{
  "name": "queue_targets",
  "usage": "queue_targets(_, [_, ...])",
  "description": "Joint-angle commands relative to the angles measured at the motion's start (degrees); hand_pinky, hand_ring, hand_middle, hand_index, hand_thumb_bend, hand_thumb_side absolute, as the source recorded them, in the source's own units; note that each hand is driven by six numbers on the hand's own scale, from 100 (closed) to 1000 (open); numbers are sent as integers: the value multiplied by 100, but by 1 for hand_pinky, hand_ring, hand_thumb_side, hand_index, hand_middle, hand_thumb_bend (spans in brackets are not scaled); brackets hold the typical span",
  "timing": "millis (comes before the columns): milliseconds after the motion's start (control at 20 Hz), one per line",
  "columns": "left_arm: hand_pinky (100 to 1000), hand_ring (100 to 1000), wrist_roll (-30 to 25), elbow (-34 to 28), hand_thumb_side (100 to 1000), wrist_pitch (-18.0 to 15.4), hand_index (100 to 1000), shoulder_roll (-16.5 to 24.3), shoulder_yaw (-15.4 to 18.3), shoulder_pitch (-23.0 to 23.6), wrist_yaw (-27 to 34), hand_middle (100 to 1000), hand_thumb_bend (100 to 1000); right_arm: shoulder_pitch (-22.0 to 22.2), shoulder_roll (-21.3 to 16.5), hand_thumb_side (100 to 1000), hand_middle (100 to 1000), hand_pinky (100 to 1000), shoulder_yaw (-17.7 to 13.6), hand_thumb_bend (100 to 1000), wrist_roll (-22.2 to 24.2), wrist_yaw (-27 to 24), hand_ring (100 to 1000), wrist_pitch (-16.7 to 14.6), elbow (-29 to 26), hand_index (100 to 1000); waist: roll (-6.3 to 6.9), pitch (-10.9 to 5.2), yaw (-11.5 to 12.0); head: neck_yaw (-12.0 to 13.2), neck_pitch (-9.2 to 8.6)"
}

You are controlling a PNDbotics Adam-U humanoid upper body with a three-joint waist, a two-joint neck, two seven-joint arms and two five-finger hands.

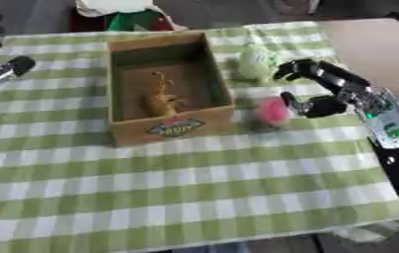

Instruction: Pick up objects on the table and place them in the box.

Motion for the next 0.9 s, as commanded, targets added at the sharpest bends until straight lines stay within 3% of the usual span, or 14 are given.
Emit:
queue_targets(50, [661, 588, 14, -128, 394, 18, 773, 209, 83, -44, 52, 609, 672, -75, -191, 210, 782, 851, -60, 100, -15, 59, 972, -40, -12, 803, 4, -85, 5, -12, -13])
queue_targets(200, [661, 587, 14, -128, 394, 19, 773, 208, 83, -43, 53, 608, 667, -72, -194, 218, 784, 853, -57, 100, -18, 68, 974, -46, -1, 808, 4, -83, 5, -12, -13])
queue_targets(500, [661, 586, -18, -137, 394, 37, 774, 122, 91, 19, 93, 608, 661, 49, -374, 238, 796, 860, 375, 100, 456, 544, 981, -400, 110, 828, 4, -68, 72, -63, -21])
queue_targets(750, [661, 586, -21, -141, 394, 43, 774, 118, 95, 28, 92, 608, 661, 51, -333, 243, 797, 860, 253, 100, 942, 749, 981, -598, 46, 828, 8, -69, 71, -55, -19])
queue_targets(800, [661, 586, -19, -139, 394, 45, 774, 115, 97, 33, 94, 607, 658, 27, -334, 235, 635, 823, 192, 100, 989, 739, 924, -591, -2, 671, 14, -71, 68, -51, -23])
queue_targets(850, [661, 586, -17, -138, 394, 47, 774, 113, 97, 37, 96, 607, 657, 5, -333, 234, 623, 820, 104, 100, 970, 744, 920, -568, -76, 655, 19, -72, 68, -50, -28])
queue_targets(900, [661, 586, -14, -137, 394, 48, 774, 111, 97, 40, 97, 607, 657, -11, -327, 223, 552, 804, 30, 100, 913, 748, 895, -538, -148, 521, 23, -75, 68, -48, -30])
